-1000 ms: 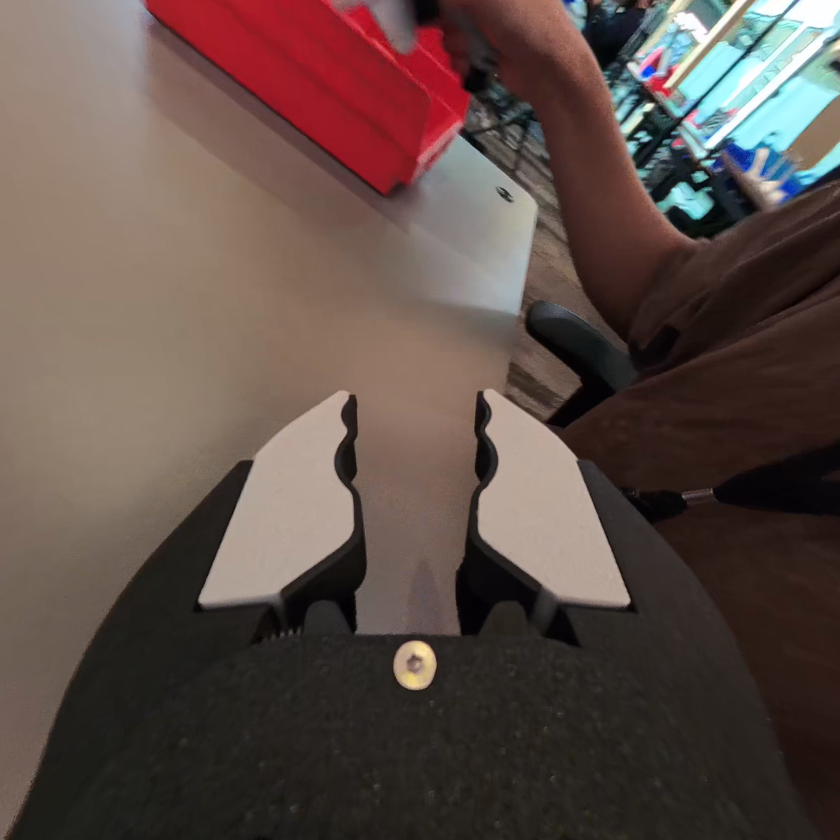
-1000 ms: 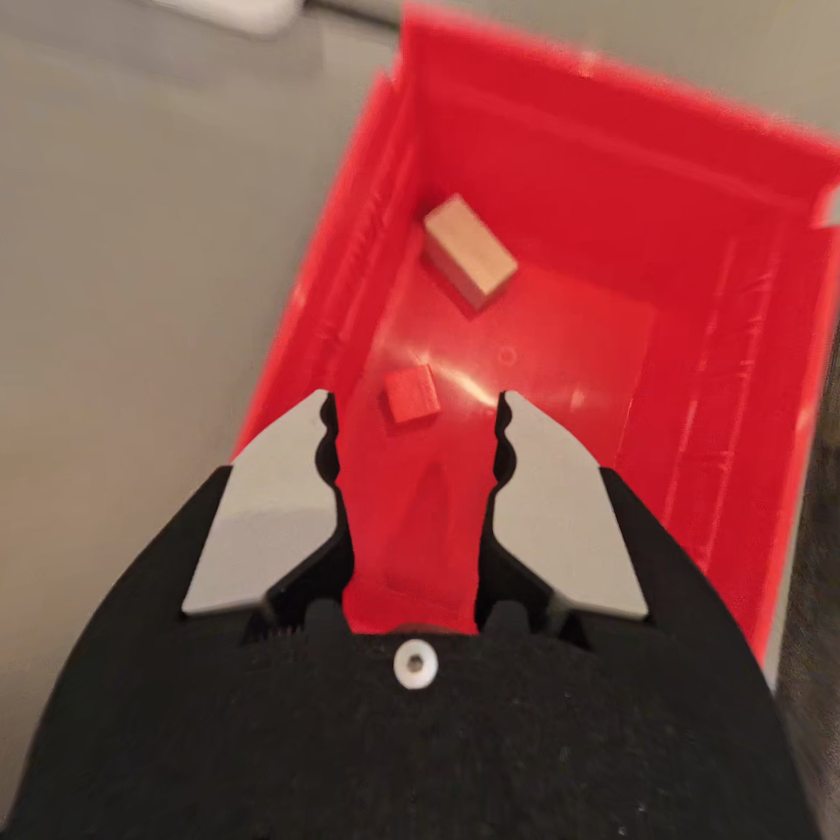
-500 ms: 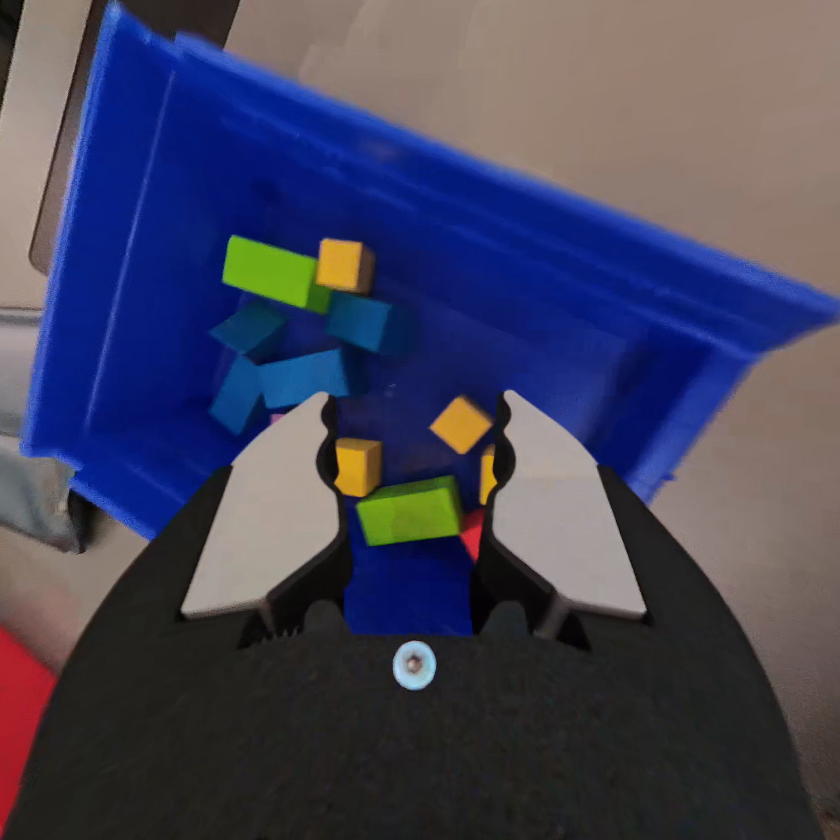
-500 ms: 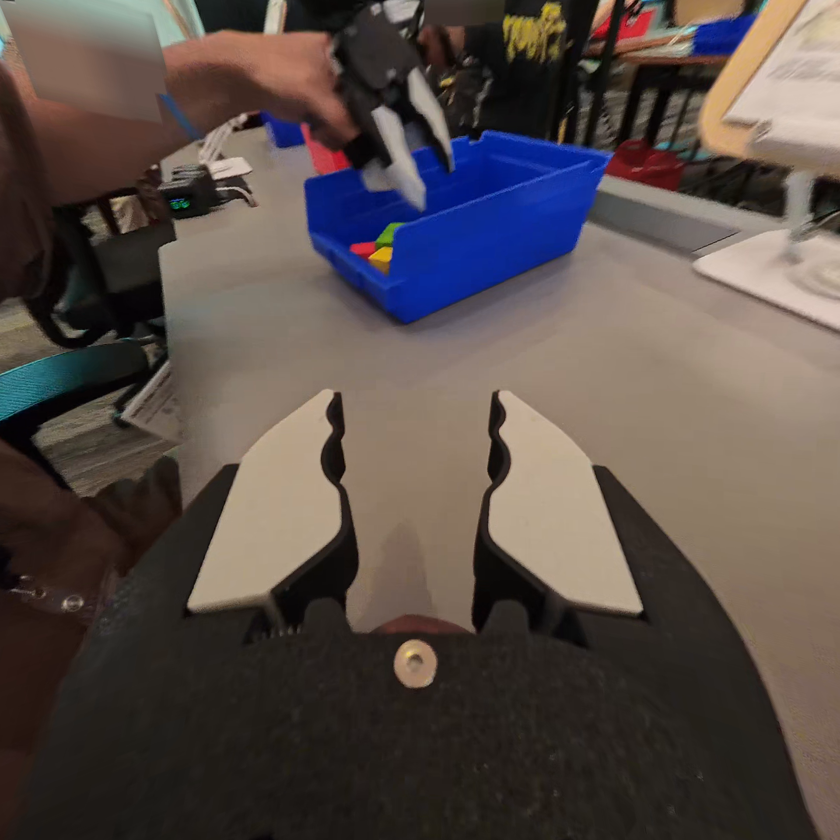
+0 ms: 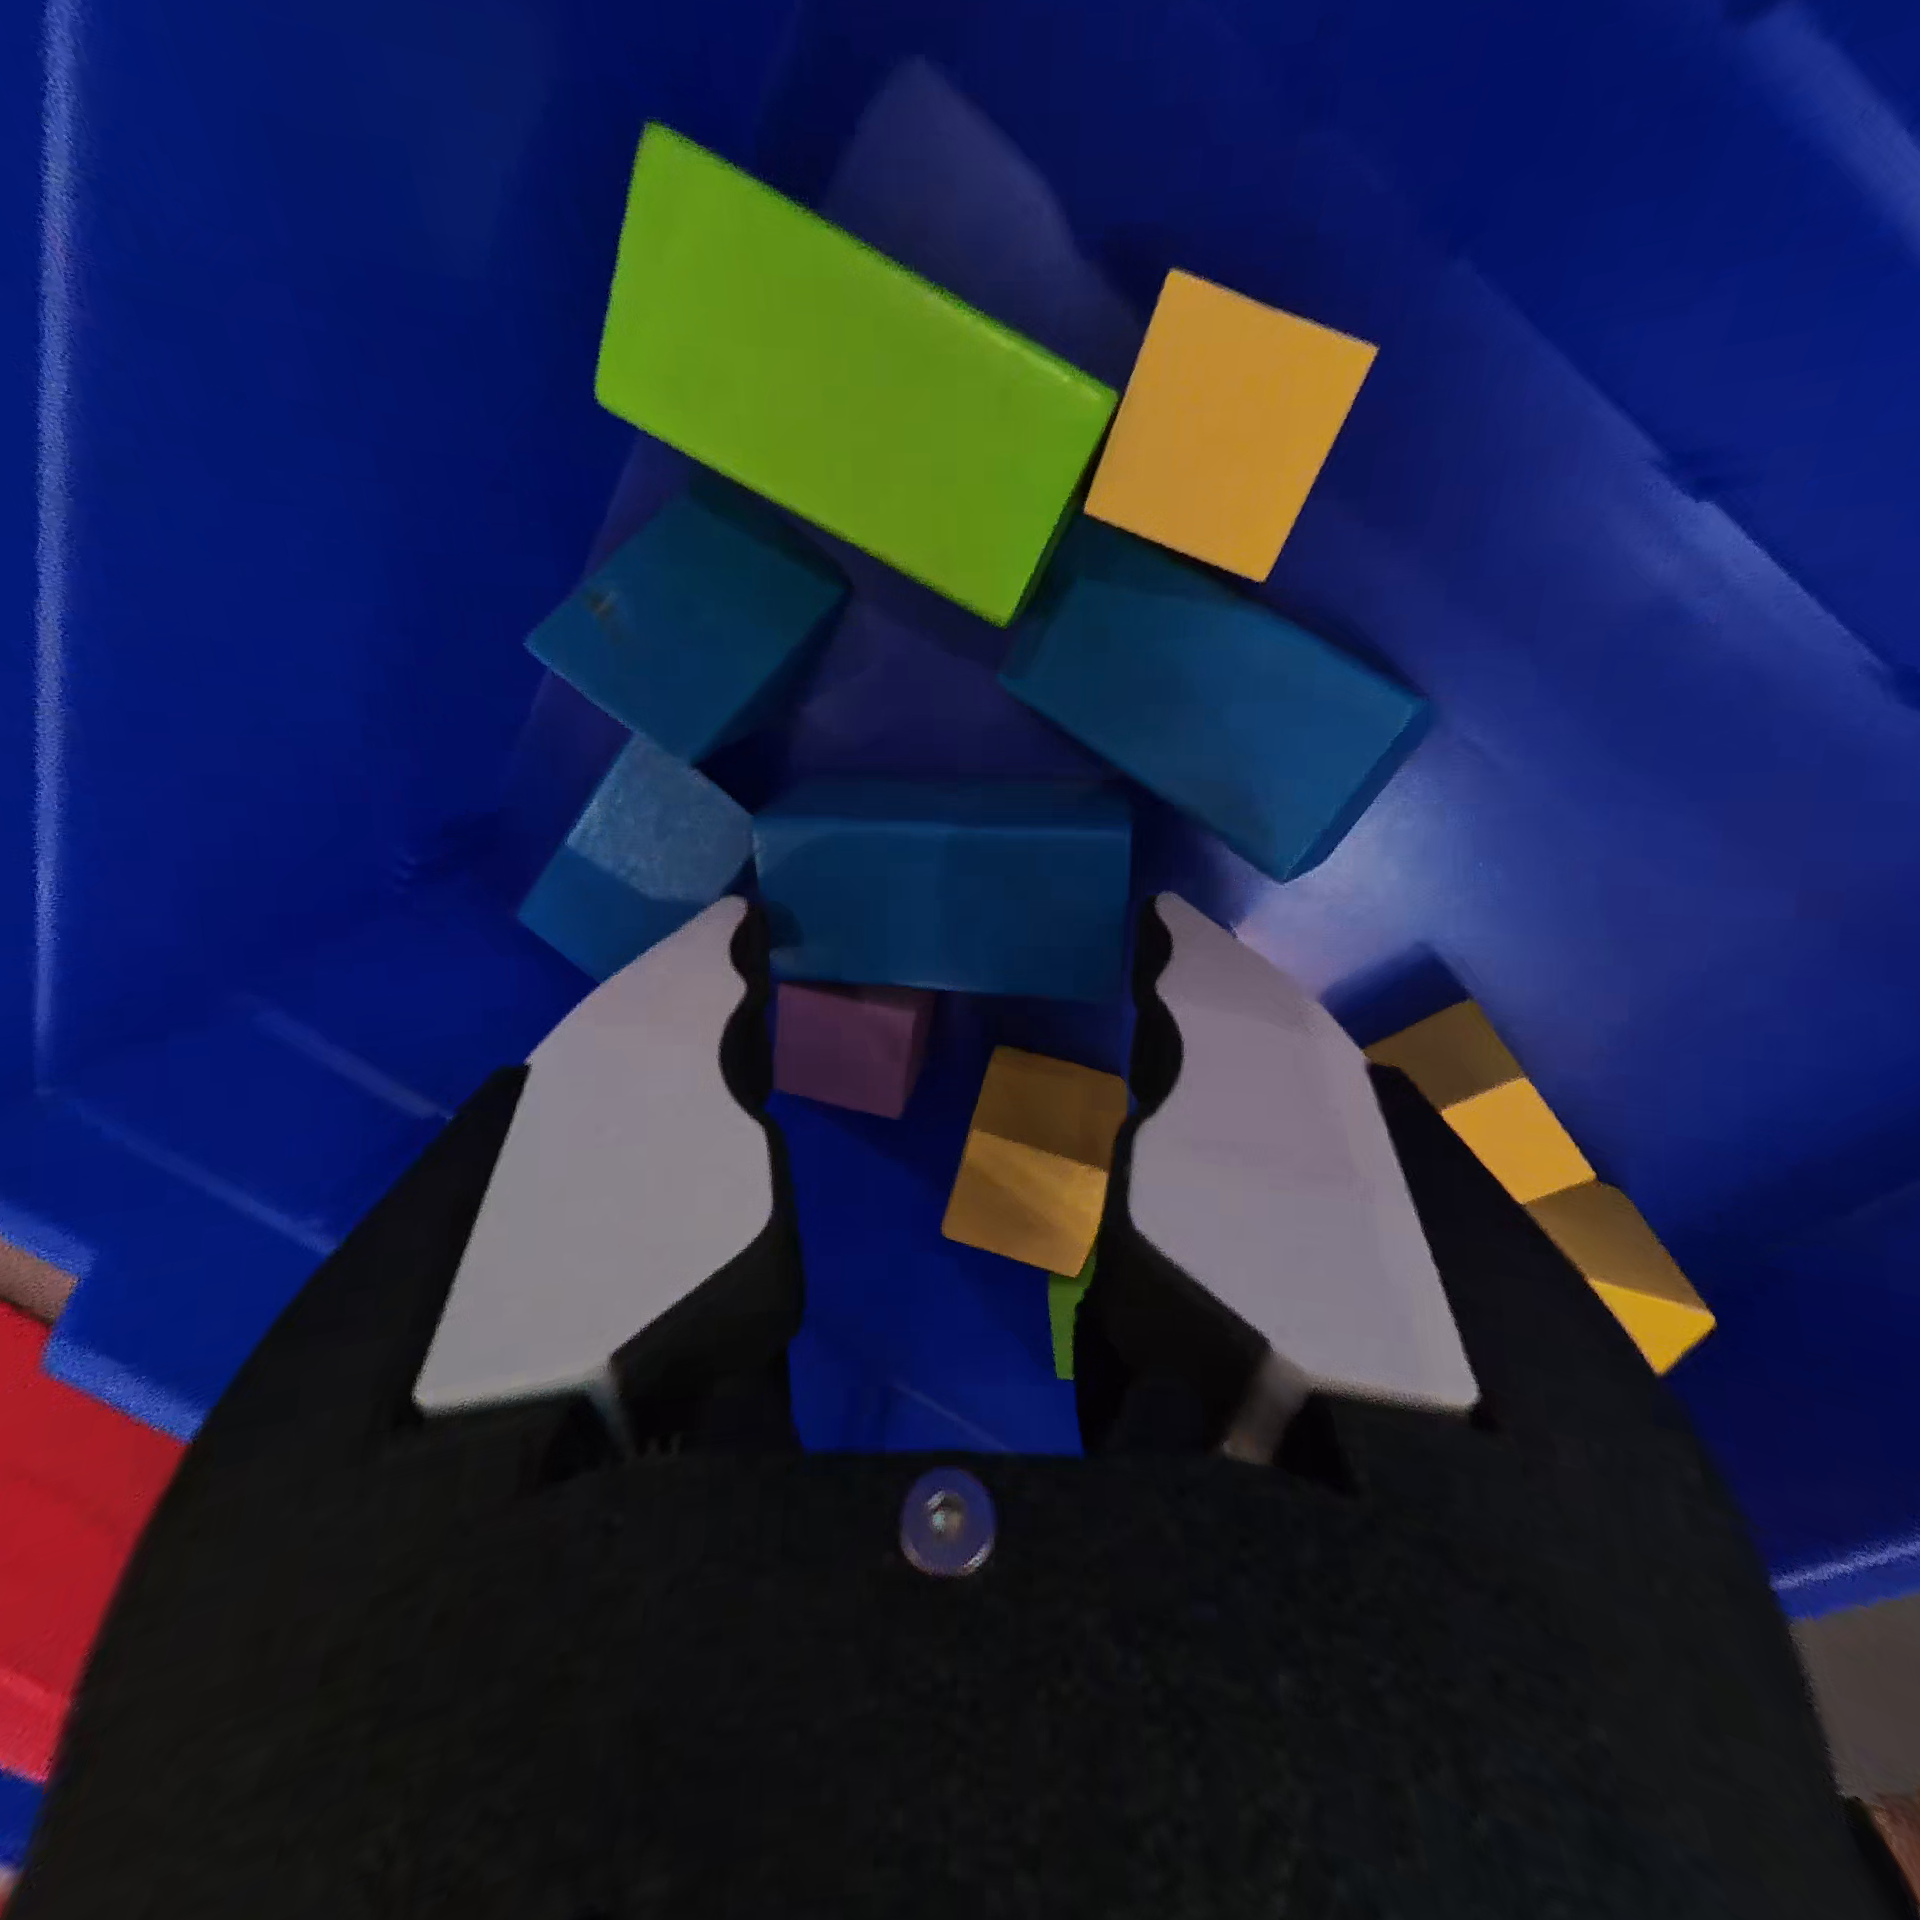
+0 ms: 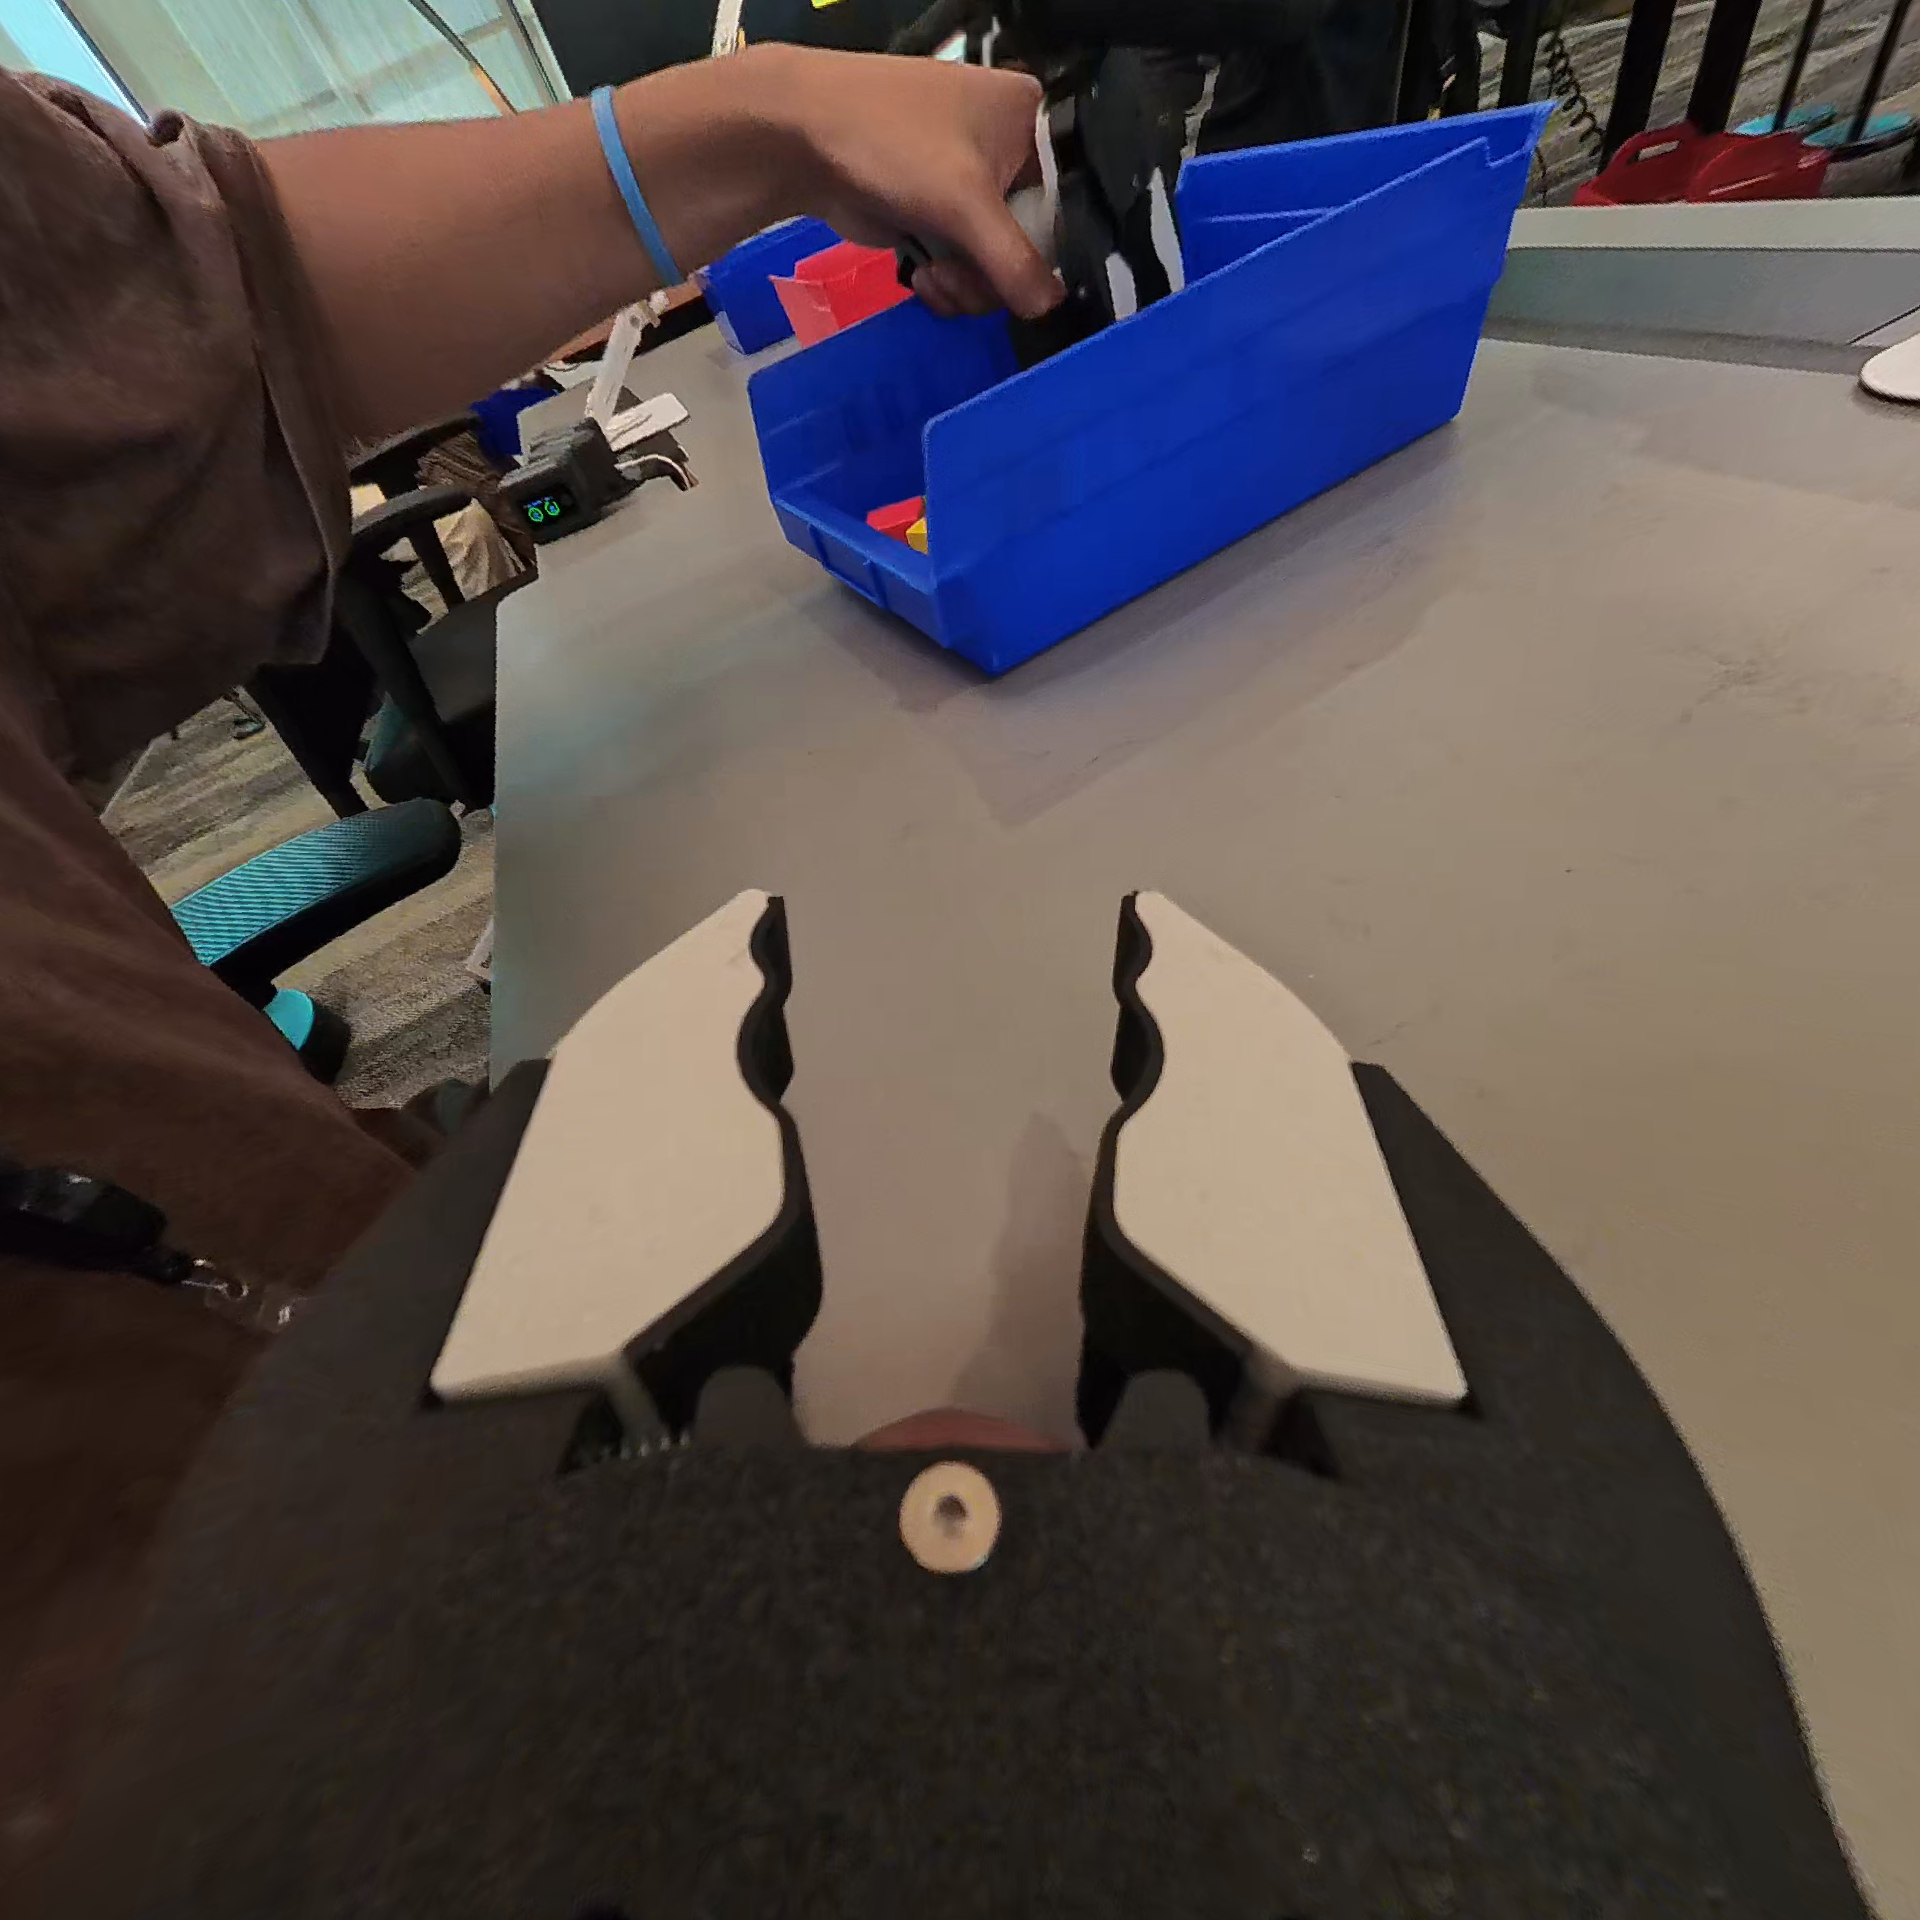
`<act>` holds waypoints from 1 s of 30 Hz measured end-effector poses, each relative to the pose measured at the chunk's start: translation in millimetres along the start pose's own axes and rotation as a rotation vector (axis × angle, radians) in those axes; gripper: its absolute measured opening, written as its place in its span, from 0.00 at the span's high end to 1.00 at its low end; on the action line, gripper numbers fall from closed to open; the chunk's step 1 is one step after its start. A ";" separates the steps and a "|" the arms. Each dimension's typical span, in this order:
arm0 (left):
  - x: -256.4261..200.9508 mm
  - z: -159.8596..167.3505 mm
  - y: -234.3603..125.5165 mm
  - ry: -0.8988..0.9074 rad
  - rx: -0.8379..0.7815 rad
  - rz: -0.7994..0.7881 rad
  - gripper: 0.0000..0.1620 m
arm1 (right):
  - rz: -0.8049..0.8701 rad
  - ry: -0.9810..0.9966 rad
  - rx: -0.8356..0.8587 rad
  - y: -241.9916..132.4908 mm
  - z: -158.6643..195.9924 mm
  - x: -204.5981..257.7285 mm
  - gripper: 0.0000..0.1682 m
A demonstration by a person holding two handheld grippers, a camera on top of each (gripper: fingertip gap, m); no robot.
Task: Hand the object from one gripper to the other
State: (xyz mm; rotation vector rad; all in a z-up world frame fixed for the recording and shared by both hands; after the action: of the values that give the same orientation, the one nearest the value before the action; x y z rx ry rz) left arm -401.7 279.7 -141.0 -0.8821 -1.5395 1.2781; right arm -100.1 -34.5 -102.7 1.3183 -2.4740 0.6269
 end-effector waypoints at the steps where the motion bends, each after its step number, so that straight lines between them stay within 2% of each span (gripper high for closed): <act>1: 0.0 0.0 2.0 0.013 0.016 -0.011 0.59 | -0.005 0.004 -0.001 -0.5 0.0 -1.0 0.64; 3: -0.4 -0.2 3.5 0.026 0.034 -0.028 0.58 | -0.011 0.010 0.004 -1.3 0.3 -2.6 0.65; 7: -1.2 -1.2 0.5 -0.066 -0.003 -0.015 0.59 | -0.013 0.003 0.002 -3.5 -1.5 -1.9 0.65; 9: -1.4 -0.3 -10.0 -0.110 -0.059 -0.032 0.59 | -0.006 -0.011 0.005 -5.8 -4.9 -1.4 0.65; 13: -20.2 5.5 -50.2 -0.215 -0.254 0.050 0.59 | 0.015 -0.067 0.007 -11.6 -19.9 -1.9 0.66; 16: -51.8 -4.8 -94.8 -0.332 -0.542 0.268 0.59 | 0.039 -0.177 0.047 -7.1 -38.7 -4.4 0.66; 19: -99.9 -35.4 -148.1 -0.370 -0.873 0.610 0.59 | 0.080 -0.381 0.041 6.1 -71.8 -4.8 0.66; 22: -147.5 -71.3 -185.4 -0.384 -1.074 0.963 0.59 | 0.071 -0.528 0.000 22.4 -107.5 3.8 0.66; 25: -193.5 -103.9 -200.1 -0.340 -1.127 1.260 0.59 | 0.060 -0.597 -0.038 32.4 -134.4 13.8 0.66; 28: -226.0 -129.6 -201.0 -0.304 -1.121 1.392 0.59 | 0.054 -0.619 -0.057 31.2 -145.1 17.9 0.68; 30: -240.6 -141.8 -201.3 -0.303 -1.113 1.452 0.59 | 0.055 -0.624 -0.053 25.8 -143.5 18.3 0.78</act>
State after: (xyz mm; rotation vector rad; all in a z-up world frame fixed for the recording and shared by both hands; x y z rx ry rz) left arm -184.4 61.4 12.7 -2.9953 -1.8142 1.3637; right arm -127.0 35.6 23.6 1.6184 -2.9845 0.1632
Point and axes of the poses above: each gripper's, where its closed fingertips meet, y out along the fingers, z out of its underside, x = y × z across the jaws, the point moved 4 cm from there along -y, back along the fingers, and after that the axes turned 9 degrees about y, right-handed, at the moved point
